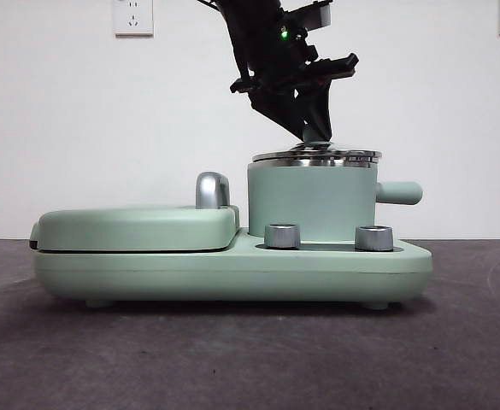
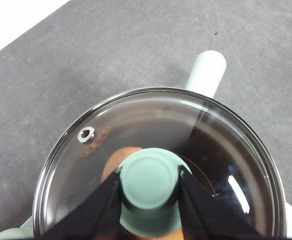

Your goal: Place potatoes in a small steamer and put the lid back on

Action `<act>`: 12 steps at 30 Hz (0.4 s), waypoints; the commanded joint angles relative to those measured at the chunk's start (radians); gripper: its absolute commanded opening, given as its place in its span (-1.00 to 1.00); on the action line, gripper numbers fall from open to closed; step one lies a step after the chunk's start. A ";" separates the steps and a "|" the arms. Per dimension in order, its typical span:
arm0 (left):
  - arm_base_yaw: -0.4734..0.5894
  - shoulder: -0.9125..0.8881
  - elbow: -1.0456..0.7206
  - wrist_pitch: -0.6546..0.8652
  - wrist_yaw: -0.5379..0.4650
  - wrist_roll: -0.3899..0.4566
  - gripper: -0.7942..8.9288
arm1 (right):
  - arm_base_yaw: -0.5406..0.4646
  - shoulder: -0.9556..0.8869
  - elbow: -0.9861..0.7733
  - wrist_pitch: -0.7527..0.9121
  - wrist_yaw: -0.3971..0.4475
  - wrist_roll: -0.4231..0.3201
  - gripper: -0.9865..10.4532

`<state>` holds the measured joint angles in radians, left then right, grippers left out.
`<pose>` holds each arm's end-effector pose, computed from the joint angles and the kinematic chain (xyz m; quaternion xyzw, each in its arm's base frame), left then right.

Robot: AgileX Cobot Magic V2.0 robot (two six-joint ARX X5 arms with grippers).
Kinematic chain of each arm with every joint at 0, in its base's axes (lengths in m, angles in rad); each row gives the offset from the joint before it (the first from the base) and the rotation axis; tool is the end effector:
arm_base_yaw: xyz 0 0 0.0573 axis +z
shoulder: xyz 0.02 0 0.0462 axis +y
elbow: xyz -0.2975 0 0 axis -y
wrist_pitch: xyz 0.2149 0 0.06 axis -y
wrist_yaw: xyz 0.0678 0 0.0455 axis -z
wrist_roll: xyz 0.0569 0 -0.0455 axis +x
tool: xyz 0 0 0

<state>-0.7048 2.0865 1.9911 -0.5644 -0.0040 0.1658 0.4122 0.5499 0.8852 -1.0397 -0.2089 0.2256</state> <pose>0.3695 -0.3140 0.3251 0.1856 0.2759 -0.3488 0.8762 0.0352 0.0283 0.3064 0.0658 0.3733 0.2464 0.8920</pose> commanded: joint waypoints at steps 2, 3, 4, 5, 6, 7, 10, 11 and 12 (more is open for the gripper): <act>-0.010 0.033 0.037 0.008 0.001 0.028 -0.81 | 0.005 0.002 0.003 0.006 -0.001 0.018 0.02; -0.010 0.035 0.037 -0.003 0.001 0.029 -0.81 | 0.005 0.002 0.003 0.006 -0.001 0.019 0.02; -0.010 0.036 0.037 -0.013 0.001 0.034 -0.81 | 0.005 0.002 0.003 0.006 -0.001 0.021 0.02; -0.010 0.037 0.037 -0.020 0.000 0.041 -0.81 | 0.005 0.002 0.003 0.006 -0.001 0.021 0.02; -0.010 0.037 0.037 -0.022 0.000 0.044 -0.81 | 0.005 0.002 0.003 0.006 -0.001 0.021 0.02; -0.010 0.037 0.037 -0.020 0.000 0.044 -0.81 | 0.005 0.002 0.003 0.006 -0.001 0.021 0.02; -0.010 0.037 0.037 -0.020 -0.031 0.044 -0.81 | 0.005 0.002 0.003 0.006 0.000 0.022 0.02; -0.009 0.037 0.037 -0.021 -0.031 0.046 -0.81 | 0.005 0.002 0.003 0.006 0.000 0.022 0.02; -0.009 0.037 0.037 -0.023 -0.031 0.049 -0.81 | 0.005 0.002 0.003 0.006 -0.001 0.022 0.02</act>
<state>-0.7052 2.0895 1.9965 -0.5850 -0.0280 0.1886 0.4122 0.5499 0.8852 -1.0397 -0.2089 0.2401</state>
